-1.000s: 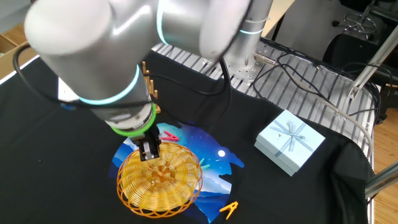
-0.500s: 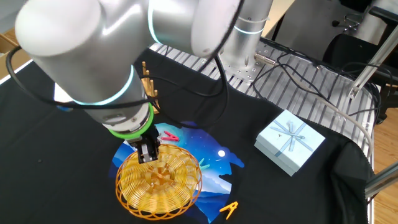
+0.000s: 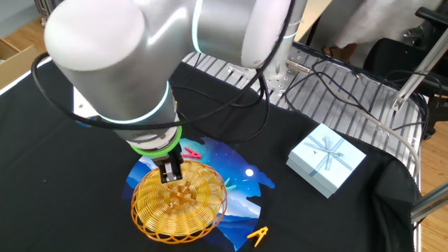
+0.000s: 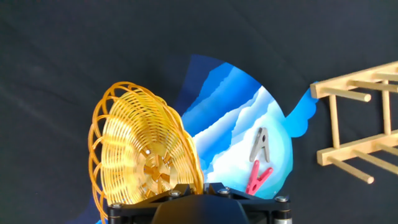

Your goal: Put the dish on the dish rack

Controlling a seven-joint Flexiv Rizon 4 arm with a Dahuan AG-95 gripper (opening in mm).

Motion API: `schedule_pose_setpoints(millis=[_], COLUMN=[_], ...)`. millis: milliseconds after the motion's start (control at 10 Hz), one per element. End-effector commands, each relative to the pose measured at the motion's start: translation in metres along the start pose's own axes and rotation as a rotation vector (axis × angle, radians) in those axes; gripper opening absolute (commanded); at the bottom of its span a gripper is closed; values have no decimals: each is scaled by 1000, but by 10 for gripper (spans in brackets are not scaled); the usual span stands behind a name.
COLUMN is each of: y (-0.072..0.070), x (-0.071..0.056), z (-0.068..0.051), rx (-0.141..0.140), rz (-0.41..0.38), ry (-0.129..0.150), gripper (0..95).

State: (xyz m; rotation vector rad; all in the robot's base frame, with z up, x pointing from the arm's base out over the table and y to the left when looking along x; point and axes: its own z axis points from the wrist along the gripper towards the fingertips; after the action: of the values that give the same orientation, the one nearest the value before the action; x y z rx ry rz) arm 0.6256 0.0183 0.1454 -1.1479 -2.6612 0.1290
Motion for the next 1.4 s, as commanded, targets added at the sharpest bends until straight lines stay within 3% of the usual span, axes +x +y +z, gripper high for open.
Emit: schedule_pose_setpoints(millis=[100, 300, 500, 1000, 1100, 1400], y=[1, 0, -8, -63, -84, -122], x=[-1, 1, 4, -1, -1, 0], z=[0, 0, 0, -2, -3, -7], rx=[23, 53, 47, 29, 24, 26], rz=[-14, -24, -31, -85, -104, -119], ry=[-18, -40, -32, -24, -28, -33], gripper=[0, 0, 0, 0, 0, 0])
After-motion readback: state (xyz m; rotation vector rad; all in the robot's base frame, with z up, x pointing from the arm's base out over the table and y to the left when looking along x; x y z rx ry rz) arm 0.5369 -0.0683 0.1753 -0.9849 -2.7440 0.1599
